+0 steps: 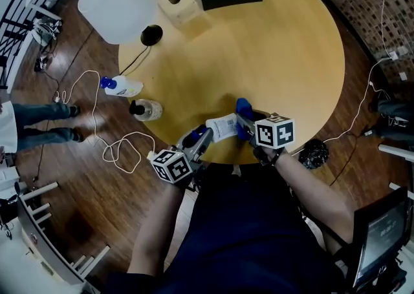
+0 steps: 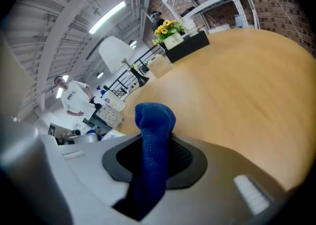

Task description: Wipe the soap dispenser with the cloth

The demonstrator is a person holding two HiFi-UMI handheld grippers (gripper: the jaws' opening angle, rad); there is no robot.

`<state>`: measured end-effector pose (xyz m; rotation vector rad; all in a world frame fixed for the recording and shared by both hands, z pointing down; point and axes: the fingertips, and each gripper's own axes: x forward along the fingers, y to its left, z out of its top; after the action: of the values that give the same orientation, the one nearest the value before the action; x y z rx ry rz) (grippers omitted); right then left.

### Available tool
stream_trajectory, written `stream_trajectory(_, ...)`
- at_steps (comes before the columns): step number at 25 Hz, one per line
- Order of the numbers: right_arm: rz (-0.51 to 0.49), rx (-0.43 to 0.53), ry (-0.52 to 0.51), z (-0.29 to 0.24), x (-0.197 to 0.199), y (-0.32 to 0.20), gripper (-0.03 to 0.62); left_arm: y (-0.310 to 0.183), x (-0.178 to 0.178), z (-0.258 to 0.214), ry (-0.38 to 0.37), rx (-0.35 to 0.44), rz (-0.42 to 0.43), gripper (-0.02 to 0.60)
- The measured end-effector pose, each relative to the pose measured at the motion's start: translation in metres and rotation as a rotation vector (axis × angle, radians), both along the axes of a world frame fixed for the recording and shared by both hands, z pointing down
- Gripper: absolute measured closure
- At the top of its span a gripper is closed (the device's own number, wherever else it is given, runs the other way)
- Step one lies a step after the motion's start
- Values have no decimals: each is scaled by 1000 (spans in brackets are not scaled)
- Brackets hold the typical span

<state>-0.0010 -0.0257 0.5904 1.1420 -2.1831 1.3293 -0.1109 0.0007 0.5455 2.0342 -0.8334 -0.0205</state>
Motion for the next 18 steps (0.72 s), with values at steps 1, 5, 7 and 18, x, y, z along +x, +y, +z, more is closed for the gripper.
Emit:
stream_trajectory(1,-27,30,-22,-14,-14,-6,491,0,2,-2,-15,16,26,439)
stream_trajectory(5,-256,110,-90,-57,-87,-12,491,2,8,-7,-64,63,98,439)
stream_trajectory(7,-334,90,-89,-54,-106,-6,491,3,10,-8,-80,75,115,439)
stream_trajectory(18,-104,-93,-45,23,-15,-5,491,5,10,-9,-106,98,124,439)
